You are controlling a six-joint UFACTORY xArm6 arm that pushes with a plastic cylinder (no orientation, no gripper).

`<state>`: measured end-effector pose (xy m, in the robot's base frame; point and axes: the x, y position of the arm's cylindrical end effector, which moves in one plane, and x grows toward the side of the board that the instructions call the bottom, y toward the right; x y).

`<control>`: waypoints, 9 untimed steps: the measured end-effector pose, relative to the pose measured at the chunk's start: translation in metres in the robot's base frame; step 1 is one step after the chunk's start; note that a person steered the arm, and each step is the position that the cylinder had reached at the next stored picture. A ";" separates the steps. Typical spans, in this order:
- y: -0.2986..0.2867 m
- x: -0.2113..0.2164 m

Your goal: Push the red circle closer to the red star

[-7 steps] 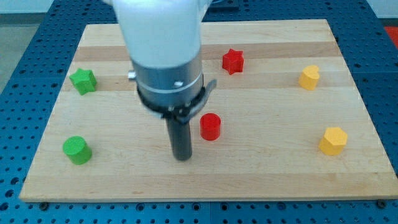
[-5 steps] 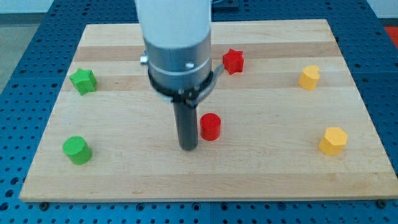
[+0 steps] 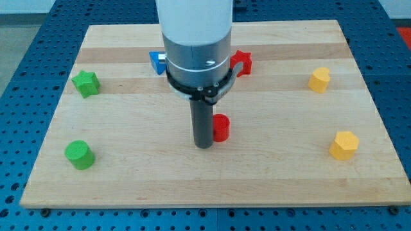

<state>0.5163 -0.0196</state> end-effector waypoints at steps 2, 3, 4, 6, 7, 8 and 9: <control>0.025 -0.011; 0.023 0.018; 0.047 0.030; 0.053 -0.030; 0.048 -0.042; 0.046 -0.061; 0.046 -0.080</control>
<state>0.4361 0.0266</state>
